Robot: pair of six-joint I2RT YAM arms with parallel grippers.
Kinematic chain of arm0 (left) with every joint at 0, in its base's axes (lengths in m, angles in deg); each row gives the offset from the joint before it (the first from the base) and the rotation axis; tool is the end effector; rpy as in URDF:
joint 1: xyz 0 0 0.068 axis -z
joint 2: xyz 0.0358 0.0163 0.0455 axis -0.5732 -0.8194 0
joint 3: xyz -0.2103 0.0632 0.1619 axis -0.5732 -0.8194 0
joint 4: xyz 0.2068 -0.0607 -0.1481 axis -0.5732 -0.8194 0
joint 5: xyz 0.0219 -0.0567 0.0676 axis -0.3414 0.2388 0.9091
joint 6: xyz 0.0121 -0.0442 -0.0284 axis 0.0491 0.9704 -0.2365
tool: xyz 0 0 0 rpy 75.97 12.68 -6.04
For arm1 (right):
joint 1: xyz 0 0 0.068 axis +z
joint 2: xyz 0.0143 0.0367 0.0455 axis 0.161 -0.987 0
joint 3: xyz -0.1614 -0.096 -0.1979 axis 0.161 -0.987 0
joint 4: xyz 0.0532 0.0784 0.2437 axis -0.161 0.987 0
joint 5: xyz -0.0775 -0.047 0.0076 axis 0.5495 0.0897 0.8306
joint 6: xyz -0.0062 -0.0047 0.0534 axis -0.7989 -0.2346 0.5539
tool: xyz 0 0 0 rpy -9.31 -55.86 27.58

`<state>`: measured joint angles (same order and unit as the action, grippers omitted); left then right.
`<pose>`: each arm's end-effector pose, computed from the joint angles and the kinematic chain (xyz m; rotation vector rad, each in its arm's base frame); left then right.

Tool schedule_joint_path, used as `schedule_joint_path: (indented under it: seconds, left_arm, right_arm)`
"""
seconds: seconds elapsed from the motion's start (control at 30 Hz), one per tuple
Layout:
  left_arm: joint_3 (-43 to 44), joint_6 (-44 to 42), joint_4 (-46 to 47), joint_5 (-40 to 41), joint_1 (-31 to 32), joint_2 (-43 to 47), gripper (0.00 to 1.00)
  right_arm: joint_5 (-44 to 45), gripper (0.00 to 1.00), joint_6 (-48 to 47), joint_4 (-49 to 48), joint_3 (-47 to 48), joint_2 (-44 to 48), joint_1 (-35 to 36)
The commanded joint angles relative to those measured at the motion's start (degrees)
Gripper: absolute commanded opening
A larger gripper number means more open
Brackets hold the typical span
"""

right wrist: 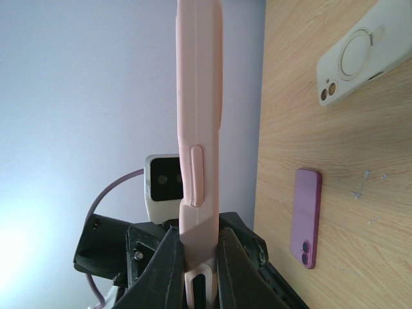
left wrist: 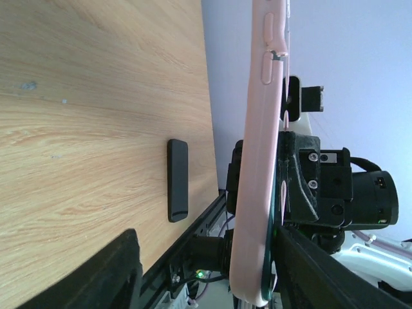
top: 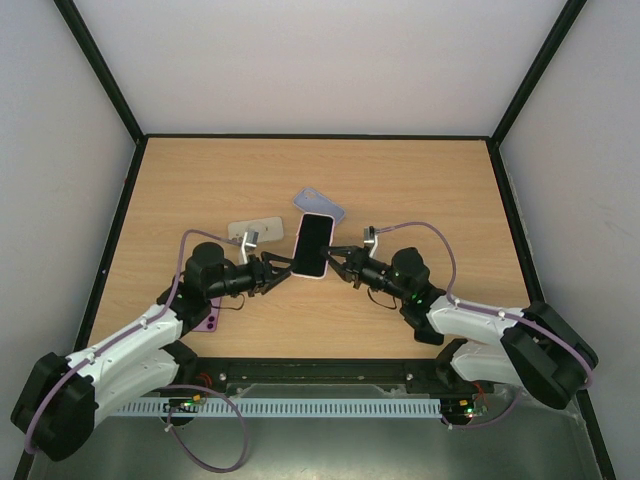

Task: Put the phone into the phone case

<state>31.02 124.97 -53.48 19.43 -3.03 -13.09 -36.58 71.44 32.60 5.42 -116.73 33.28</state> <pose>0.1539 -0.1206 0.2208 -0.1247 2.1154 -1.7247 0.1570 0.1689 0.2134 0.1257 1.9782 1.9965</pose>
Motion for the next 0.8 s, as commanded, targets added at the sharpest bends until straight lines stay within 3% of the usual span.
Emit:
schedule_joint_path:
  seconds: [0.0,0.1,0.2,0.37,0.5,0.67,0.73,0.77]
  left_arm:
    - [2.0,2.1,4.8,-0.1,1.3,-1.1,0.53]
    - [1.9,2.9,6.0,0.3,2.1,-1.7,0.48]
    - [1.9,3.5,6.4,0.7,2.2,-1.8,0.36]
    - [4.1,0.9,-1.2,2.6,2.3,-1.6,0.03]
    - [9.5,-6.1,-15.9,7.1,2.6,-2.8,0.03]
    - [10.9,-6.8,-18.0,7.2,2.6,-3.7,0.03]
    - [11.0,-6.8,-18.2,7.8,2.5,-3.6,0.11]
    - [11.0,-6.8,-18.5,8.4,2.5,-3.7,0.21]
  right_arm:
    - [0.3,0.07,2.6,-7.4,-0.3,2.0,-0.2]
    - [0.3,0.07,3.1,-8.2,-0.8,1.7,-0.2]
    - [0.0,0.07,3.1,-8.5,-1.1,1.2,-0.2]
    - [0.0,0.07,0.7,-5.8,-1.4,0.7,-0.2]
    - [-0.7,0.07,-2.0,-2.4,-0.3,0.9,-0.1]
    - [0.6,0.07,-6.0,4.7,1.2,3.1,-0.1]
    - [1.3,0.07,-7.3,7.0,1.7,3.9,-0.1]
    - [1.6,0.07,-8.0,8.3,2.0,4.2,-0.1]
